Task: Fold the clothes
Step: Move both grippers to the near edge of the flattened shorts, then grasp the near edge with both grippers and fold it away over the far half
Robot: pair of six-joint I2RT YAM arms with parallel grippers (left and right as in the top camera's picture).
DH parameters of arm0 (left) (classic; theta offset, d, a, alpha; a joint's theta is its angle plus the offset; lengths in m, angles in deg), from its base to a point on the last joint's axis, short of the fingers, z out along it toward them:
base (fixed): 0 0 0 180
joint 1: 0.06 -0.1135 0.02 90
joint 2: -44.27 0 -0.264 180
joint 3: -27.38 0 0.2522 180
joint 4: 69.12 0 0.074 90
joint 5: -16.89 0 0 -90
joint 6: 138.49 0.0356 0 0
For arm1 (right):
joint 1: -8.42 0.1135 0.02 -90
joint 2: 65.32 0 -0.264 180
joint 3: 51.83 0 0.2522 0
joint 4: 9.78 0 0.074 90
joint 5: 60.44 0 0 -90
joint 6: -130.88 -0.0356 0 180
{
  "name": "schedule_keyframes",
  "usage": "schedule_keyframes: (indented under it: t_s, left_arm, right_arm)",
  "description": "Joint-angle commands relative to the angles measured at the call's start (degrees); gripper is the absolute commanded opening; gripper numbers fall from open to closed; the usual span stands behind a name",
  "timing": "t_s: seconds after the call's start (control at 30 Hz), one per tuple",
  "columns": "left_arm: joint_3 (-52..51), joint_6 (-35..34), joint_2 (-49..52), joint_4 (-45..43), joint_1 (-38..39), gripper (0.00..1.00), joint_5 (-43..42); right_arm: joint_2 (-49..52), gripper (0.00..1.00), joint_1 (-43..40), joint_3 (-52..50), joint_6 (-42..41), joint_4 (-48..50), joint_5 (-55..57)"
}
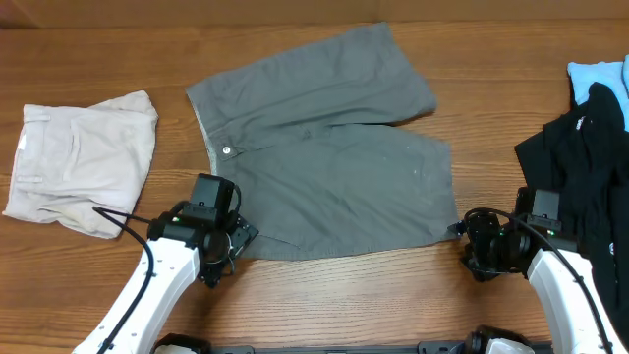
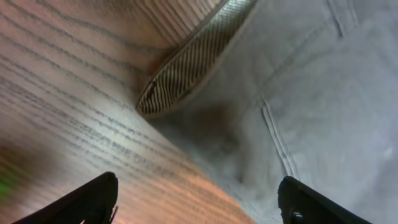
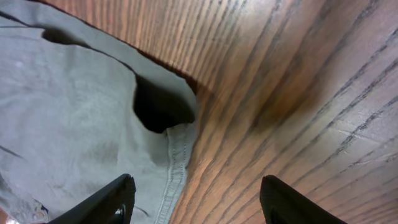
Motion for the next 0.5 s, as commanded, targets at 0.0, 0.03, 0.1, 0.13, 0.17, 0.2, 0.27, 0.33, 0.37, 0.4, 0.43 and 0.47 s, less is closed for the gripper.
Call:
schedule_keyframes:
  t_s: [0.0, 0.03, 0.1, 0.13, 0.17, 0.2, 0.27, 0.33, 0.37, 0.4, 0.43, 0.47]
  left_arm:
    - [-3.41, -4.07, -0.48, -1.97, 0.31, 0.82, 2.29]
    - [-3.89, -4.09, -0.42, -2.29, 0.31, 0.82, 2.32]
    - [-4.74, -4.57, -0.28, -3.06, 0.31, 0.82, 2.51]
    - [-5.01, -5.05, -0.26, -3.41, 0.33, 0.82, 2.75]
    - [-5.4, -5.16, -0.26, -4.26, 0.31, 0.82, 2.99]
    - [-5.88, -5.4, -0.26, -5.35, 0.31, 0.82, 3.39]
    - [-6.6, -5.57, -0.26, -6.93, 0.31, 0.83, 3.58]
    - [-6.99, -6.03, -0.26, -7.61, 0.31, 0.85, 4.09]
    - [-6.99, -6.01, -0.26, -7.76, 0.31, 0.85, 4.44]
    - [-7.02, -5.99, -0.26, -7.91, 0.31, 0.85, 4.68]
    - [-7.02, -5.99, -0.26, -8.22, 0.31, 0.85, 5.03]
    - [-7.02, -5.99, -0.24, -8.46, 0.31, 0.85, 5.11]
  right_arm:
    - [0.26, 0.68, 0.94, -0.26, -1.27, 0.31, 0.0]
    - [0.26, 0.68, 1.09, -0.26, -1.92, 0.24, 0.22]
    - [0.26, 0.68, 1.84, -0.26, -2.62, 0.37, 0.33]
    - [0.26, 0.68, 2.08, -0.26, -3.17, 0.35, 0.61]
    - [0.26, 0.68, 2.64, -0.26, -3.67, 0.42, 1.42]
    - [0.26, 0.68, 3.26, -0.26, -3.82, 0.63, 1.92]
    - [0.26, 0.68, 4.44, -0.26, -5.57, 0.55, 3.87]
    - [0.26, 0.67, 5.53, -0.26, -7.8, 1.11, 5.31]
    - [0.26, 0.67, 5.95, -0.26, -8.17, 2.19, 5.66]
    - [0.26, 0.67, 6.03, -0.26, -8.17, 2.49, 5.68]
    - [0.26, 0.67, 6.27, -0.26, -8.48, 3.78, 6.23]
    - [0.28, 0.67, 6.27, -0.26, -8.87, 4.33, 6.73]
